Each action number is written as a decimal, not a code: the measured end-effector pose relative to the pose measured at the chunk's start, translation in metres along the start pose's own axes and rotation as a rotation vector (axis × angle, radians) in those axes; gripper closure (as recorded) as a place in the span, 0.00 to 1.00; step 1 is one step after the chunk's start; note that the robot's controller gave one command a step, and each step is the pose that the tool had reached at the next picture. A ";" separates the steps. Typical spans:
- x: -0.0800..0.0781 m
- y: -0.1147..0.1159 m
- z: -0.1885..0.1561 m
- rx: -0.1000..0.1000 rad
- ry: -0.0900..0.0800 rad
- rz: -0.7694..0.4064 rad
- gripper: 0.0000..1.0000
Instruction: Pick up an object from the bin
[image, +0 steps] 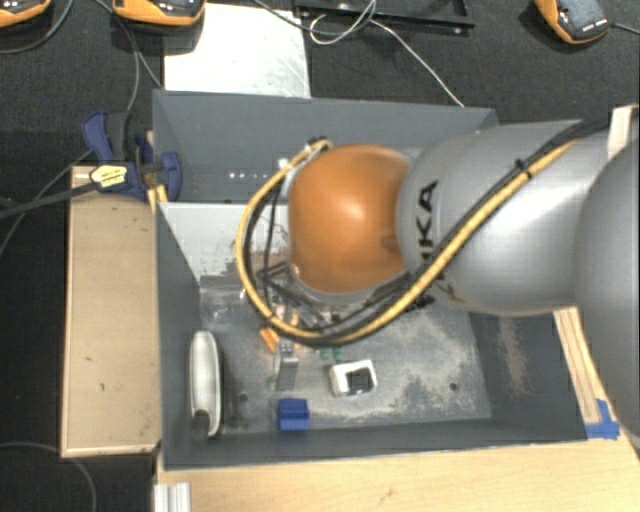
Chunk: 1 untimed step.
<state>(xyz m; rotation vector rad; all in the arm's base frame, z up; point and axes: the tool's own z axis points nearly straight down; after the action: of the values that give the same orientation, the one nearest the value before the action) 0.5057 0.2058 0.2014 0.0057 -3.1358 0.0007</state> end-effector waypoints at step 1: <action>-0.002 -0.001 -0.004 -0.002 -0.008 0.007 0.00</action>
Offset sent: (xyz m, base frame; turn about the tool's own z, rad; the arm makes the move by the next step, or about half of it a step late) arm 0.0694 -0.0412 -0.0414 -0.1899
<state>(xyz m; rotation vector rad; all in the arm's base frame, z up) 0.5078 0.2046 0.2059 -0.0051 -3.1437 -0.0023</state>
